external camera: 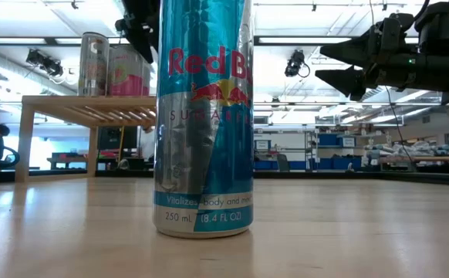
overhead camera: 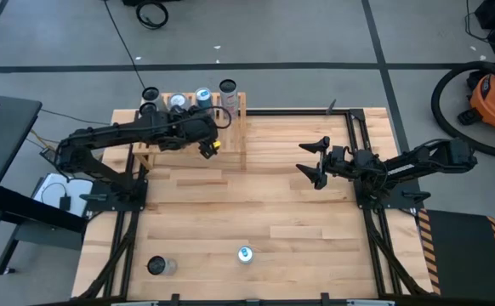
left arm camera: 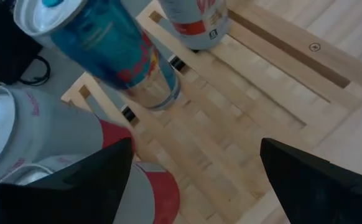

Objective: Place canned beverage on shelf
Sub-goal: Put the pink white soda can on the shelf aligned with the other pink white soda can, then put the blue soda can on the shelf aligned with the other blue soda can

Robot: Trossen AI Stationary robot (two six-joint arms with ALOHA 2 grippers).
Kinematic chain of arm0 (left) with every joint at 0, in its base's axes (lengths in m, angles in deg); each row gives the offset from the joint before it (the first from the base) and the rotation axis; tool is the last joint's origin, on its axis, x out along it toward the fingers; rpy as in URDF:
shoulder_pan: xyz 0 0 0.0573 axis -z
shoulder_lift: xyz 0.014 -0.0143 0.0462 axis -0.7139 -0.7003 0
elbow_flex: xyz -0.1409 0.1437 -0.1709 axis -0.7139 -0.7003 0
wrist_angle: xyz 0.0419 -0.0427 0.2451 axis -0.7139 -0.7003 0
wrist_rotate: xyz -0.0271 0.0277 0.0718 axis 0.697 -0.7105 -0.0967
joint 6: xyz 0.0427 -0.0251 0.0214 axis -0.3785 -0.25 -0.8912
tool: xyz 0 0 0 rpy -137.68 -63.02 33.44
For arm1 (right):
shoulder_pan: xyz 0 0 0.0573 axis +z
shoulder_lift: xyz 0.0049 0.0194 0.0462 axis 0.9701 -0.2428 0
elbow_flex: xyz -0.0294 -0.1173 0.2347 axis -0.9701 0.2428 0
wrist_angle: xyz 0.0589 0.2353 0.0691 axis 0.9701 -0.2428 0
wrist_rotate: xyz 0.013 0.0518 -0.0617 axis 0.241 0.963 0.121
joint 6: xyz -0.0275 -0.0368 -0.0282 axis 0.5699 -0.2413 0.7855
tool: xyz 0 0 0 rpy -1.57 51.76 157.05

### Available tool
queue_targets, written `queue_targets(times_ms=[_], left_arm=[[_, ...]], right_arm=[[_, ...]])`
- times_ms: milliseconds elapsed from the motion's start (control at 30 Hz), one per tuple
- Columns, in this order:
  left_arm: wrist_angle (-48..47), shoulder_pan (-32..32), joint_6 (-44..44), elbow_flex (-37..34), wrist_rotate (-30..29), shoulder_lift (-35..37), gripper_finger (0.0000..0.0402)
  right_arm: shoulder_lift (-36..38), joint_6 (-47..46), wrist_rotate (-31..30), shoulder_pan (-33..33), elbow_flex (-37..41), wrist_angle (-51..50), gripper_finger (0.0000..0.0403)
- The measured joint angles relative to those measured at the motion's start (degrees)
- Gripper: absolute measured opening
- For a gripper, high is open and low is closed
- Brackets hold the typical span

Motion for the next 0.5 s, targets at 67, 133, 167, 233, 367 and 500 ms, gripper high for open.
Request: queue_targets(times_ms=[67,133,167,233,367,500], left_arm=[[0.62,-0.02,-0.82,-0.01,-0.05,0.03,0.036],[1.3,-0.02,-0.92,-0.01,-0.08,0.05,0.036],[1.3,-0.02,-1.05,-0.01,-0.06,0.04,0.036],[2.15,-0.02,-2.25,-0.01,-0.08,0.06,0.036],[5.79,0.33,-6.2,-0.01,-0.04,0.31,0.036],[9.66,2.28,-15.33,0.0,-0.16,1.71,0.036]], right_arm=[[0.0,0.0,-0.01,0.02,0.0,0.02,0.0385],[0.0,0.0,0.0,0.02,0.0,0.02,0.0385],[0.0,0.0,-0.02,0.0,0.0,-0.04,0.0385],[0.0,0.0,0.0,0.02,0.0,-0.05,0.0385],[0.0,0.01,0.0,0.01,0.0,-0.04,0.0385],[0.0,0.01,0.0,0.02,0.0,-0.04,0.0385]])
